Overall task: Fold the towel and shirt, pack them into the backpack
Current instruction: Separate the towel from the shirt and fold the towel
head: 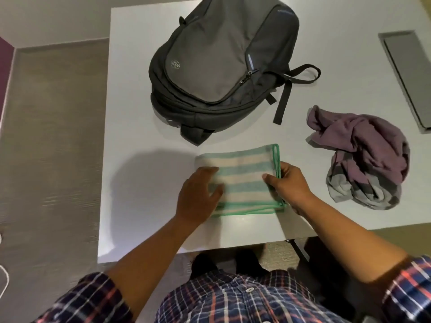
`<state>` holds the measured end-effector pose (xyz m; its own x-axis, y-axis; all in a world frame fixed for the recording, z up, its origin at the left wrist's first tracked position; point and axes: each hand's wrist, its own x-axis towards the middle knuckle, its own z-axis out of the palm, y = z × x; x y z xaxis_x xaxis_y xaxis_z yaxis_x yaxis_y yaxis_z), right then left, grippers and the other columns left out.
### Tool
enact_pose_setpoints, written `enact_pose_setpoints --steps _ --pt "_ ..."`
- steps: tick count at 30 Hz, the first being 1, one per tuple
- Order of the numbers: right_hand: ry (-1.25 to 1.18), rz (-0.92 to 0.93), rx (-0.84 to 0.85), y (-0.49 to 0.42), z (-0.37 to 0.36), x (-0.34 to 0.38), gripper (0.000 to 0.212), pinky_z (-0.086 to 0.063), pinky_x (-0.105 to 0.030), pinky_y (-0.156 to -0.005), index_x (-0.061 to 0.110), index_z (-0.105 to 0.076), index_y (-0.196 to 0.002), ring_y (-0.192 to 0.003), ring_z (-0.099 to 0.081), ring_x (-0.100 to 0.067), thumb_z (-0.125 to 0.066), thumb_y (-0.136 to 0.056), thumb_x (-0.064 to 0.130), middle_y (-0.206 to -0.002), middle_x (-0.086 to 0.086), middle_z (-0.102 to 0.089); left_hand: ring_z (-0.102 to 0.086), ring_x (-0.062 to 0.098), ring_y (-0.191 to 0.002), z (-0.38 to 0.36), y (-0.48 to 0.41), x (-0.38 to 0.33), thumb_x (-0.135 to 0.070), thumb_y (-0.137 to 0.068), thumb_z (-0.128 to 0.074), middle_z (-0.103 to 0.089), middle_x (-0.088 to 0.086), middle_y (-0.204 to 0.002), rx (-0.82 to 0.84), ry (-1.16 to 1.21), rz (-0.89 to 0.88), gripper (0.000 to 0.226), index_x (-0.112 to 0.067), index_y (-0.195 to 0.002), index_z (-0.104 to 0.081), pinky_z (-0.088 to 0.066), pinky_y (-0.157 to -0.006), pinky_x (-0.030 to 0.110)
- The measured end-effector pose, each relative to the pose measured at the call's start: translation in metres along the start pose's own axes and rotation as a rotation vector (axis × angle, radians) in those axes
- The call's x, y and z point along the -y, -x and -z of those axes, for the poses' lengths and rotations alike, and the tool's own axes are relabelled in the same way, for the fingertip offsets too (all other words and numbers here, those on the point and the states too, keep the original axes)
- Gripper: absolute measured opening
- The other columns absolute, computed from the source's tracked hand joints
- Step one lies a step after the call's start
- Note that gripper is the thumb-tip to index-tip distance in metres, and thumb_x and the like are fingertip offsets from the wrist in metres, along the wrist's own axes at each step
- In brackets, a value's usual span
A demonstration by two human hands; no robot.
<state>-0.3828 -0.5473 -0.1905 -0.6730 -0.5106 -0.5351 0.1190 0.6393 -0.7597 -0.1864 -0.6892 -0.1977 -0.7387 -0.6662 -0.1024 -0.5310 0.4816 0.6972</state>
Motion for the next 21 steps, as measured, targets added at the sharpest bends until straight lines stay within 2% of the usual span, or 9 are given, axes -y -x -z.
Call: enact_pose_setpoints --steps 1,2,4,6,9,12,15,18,21 --pt "0.06 -0.036 -0.006 -0.003 0.004 -0.005 0.025 -0.048 -0.022 -0.054 0.008 -0.066 -0.108 -0.065 -0.064 -0.017 -0.072 -0.085 0.016 -0.083 -0.003 -0.069 -0.057 0.022 -0.115 -0.005 -0.004 0.006 -0.041 -0.086 -0.058 -0.056 -0.001 -0.132 0.027 -0.072 -0.01 0.049 -0.02 -0.13 -0.052 -0.048 -0.095 0.038" --pt "0.143 -0.077 -0.022 -0.006 0.007 -0.011 0.034 -0.049 -0.026 -0.06 0.008 -0.062 -0.115 -0.072 -0.064 -0.02 -0.073 -0.085 0.02 -0.089 -0.002 -0.068 -0.052 0.023 -0.123 -0.009 -0.007 0.012 -0.042 -0.088 -0.058 -0.051 0.001 -0.14 0.064 -0.143 -0.012 0.053 -0.019 -0.135 -0.048 -0.045 -0.1 0.04" --pt "0.334 -0.075 -0.115 -0.01 0.011 -0.02 0.05 -0.046 -0.031 -0.079 0.008 -0.051 -0.129 -0.101 -0.061 -0.027 -0.071 -0.085 0.024 -0.108 -0.005 -0.061 -0.037 0.021 -0.139 -0.017 -0.01 0.022 -0.042 -0.089 -0.059 -0.036 0.001 -0.154 0.144 -0.265 -0.013 0.062 -0.017 -0.143 -0.04 -0.035 -0.11 0.039" --pt "0.448 0.094 -0.192 -0.009 0.01 -0.026 0.055 -0.044 -0.036 -0.091 0.009 -0.045 -0.136 -0.117 -0.053 -0.031 -0.065 -0.088 0.03 -0.126 -0.01 -0.056 -0.023 0.021 -0.146 -0.024 -0.009 0.027 -0.043 -0.091 -0.058 -0.022 0.001 -0.16 0.205 -0.349 -0.026 0.069 -0.016 -0.148 -0.031 -0.027 -0.115 0.039" --pt "0.613 0.401 -0.168 -0.007 0.002 -0.027 0.056 -0.043 -0.04 -0.102 0.013 -0.044 -0.137 -0.127 -0.047 -0.031 -0.055 -0.089 0.041 -0.137 -0.009 -0.052 -0.013 0.022 -0.149 -0.032 -0.005 0.032 -0.049 -0.094 -0.046 -0.013 0.003 -0.162 0.239 -0.406 -0.041 0.072 -0.015 -0.152 -0.022 -0.02 -0.119 0.04" --pt "0.845 0.586 -0.057 -0.008 -0.014 -0.031 0.068 -0.024 -0.043 -0.119 0.011 -0.031 -0.15 -0.147 -0.022 -0.03 -0.052 -0.094 0.043 -0.158 -0.013 -0.029 -0.009 0.022 -0.149 -0.036 -0.002 0.035 -0.055 -0.092 -0.032 -0.008 0.003 -0.162 0.243 -0.415 -0.033 0.075 -0.015 -0.153 -0.017 -0.017 -0.119 0.04" --pt "0.996 0.603 0.05 -0.012 -0.026 -0.043 0.072 -0.016 -0.044 -0.121 0.013 -0.014 -0.156 -0.151 -0.007 -0.028 -0.035 -0.098 0.052 -0.163 -0.008 -0.012 -0.014 0.021 -0.148 -0.034 0.0 0.032 -0.05 -0.093 -0.047 -0.015 0.003 -0.161 0.127 -0.259 0.09 0.072 -0.015 -0.152 -0.023 -0.021 -0.119 0.04" --pt "1.051 0.538 0.074 -0.017 -0.03 -0.058 0.073 -0.007 -0.042 -0.122 0.016 -0.002 -0.157 -0.151 0.004 -0.025 -0.018 -0.098 0.057 -0.164 -0.003 0.0 -0.044 0.026 -0.131 -0.025 -0.001 0.026 -0.046 -0.089 -0.06 -0.042 0.005 -0.146 -0.12 -0.072 0.339 0.065 -0.017 -0.142 -0.036 -0.042 -0.104 0.047" --pt "1.065 0.541 0.06 -0.018 -0.033 -0.061 0.074 -0.001 -0.04 -0.121 0.016 0.001 -0.156 -0.151 0.007 -0.024 -0.014 -0.098 0.058 -0.163 -0.001 0.005 -0.058 0.022 -0.107 -0.02 -0.006 0.023 -0.044 -0.081 -0.071 -0.056 0.001 -0.12 -0.086 0.117 0.594 0.064 -0.017 -0.132 -0.045 -0.051 -0.088 0.039"
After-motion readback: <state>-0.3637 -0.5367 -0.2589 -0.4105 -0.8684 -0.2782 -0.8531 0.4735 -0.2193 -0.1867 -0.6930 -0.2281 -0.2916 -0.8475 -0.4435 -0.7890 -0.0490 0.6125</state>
